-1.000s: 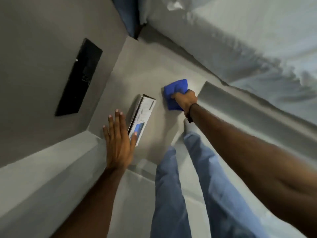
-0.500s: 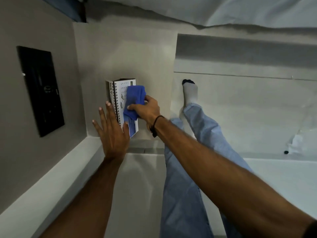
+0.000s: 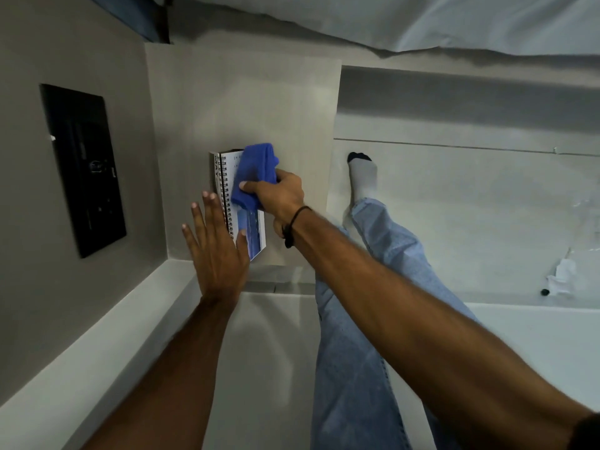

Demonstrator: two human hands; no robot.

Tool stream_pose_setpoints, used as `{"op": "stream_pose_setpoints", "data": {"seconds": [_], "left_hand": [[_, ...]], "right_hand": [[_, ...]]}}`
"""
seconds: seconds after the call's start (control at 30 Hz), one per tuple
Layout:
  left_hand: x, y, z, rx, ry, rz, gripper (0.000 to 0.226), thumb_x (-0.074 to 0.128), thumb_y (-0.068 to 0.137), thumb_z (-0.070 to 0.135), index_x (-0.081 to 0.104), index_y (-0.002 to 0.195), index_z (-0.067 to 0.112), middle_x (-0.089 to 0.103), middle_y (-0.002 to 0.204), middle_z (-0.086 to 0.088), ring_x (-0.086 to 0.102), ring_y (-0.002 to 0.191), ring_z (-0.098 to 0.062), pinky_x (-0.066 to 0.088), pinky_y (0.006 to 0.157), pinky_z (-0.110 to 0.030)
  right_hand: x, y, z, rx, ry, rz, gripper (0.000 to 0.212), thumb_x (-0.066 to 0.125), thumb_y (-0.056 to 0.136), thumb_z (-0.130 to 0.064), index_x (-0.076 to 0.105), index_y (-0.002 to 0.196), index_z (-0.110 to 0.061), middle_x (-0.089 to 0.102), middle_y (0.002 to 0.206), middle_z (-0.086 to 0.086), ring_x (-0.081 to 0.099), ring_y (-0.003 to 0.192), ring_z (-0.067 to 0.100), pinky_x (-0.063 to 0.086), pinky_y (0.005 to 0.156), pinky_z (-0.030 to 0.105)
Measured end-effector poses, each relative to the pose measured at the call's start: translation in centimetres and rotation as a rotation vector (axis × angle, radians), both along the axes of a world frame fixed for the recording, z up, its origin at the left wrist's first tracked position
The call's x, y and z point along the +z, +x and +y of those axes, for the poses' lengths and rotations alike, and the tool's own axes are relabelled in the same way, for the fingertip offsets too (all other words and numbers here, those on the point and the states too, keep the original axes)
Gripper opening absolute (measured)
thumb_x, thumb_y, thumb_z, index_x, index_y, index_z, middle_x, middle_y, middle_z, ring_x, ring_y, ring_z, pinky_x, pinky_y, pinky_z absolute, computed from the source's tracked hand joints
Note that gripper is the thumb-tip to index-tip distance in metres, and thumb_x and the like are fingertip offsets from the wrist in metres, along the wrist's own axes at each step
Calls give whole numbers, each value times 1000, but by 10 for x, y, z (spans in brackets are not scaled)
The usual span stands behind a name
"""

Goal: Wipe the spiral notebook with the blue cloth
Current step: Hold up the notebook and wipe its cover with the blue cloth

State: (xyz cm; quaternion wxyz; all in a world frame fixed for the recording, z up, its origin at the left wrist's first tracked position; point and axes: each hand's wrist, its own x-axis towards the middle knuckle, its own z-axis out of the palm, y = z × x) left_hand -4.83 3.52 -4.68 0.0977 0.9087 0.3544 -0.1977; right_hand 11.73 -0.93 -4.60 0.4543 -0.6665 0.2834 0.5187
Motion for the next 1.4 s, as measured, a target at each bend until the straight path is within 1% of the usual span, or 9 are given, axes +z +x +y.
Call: {"op": "stream_pose_setpoints", "data": {"seconds": [0.07,0.2,0.37,0.5,0.67,0.83,1.03,1.2,1.4], "left_hand": [[0,0,1,-2,-5,8,86,31,101,54,-21,160,20,7,175,-10,12,162,-32,20,128,-60],[1,0,1,15,-33,-5,85,35,102,52,-9,165,15,8,175,-10,11,162,-32,17,129,-58],[0,0,1,4,-18,31,83,29,101,54,2,166,10,9,175,-11,13,162,-32,18,130,-55],[2,0,2,-9,-24,46,84,38,102,50,2,165,9,10,175,-12,13,162,-33,19,129,-56],[2,2,1,0,-27,53,84,38,102,49,3,165,7,11,175,-13,14,161,-33,20,129,-56],[3,2,2,-12,-23,65,86,44,102,47,3,165,7,9,175,-12,12,162,-32,19,130,-55],[0,0,2,-25,-15,70,85,44,102,47,3,165,7,11,175,-13,15,161,-33,21,129,-55],[3,2,3,-9,-58,64,87,47,102,46,2,165,7,8,175,-13,11,162,-33,19,130,-56],[-1,-3,2,-34,-44,-17,91,41,101,46,-22,161,19,6,175,-12,13,162,-32,21,129,-55]], "right_hand": [[0,-6,0,-55,19,0,30,89,71,-16,63,84,-21,76,101,9,75,95,32,64,83,49],[-3,-6,-1,89,-107,-46,29,83,79,-16,60,97,-17,73,113,11,71,101,27,62,86,40],[0,3,6,-77,31,-43,31,88,71,-18,60,84,-26,76,104,9,75,95,30,64,83,47],[-3,0,8,8,-79,-91,33,84,78,-19,54,93,-19,70,106,7,71,102,29,63,87,42],[-3,12,16,-97,-22,-64,31,88,71,-20,58,80,-24,75,104,9,74,96,30,64,84,48],[-10,2,7,59,-124,-37,37,82,81,-18,61,112,-12,70,115,11,70,100,25,62,86,39],[-6,8,18,-67,-61,-72,34,87,71,-22,55,82,-24,70,96,3,73,93,26,65,80,43],[-13,-7,-2,192,-142,35,45,80,82,-15,56,120,-7,68,118,13,69,102,27,62,88,40],[-10,8,-2,-242,97,173,28,83,75,-8,63,94,-14,74,106,14,74,91,27,67,76,38]]}}
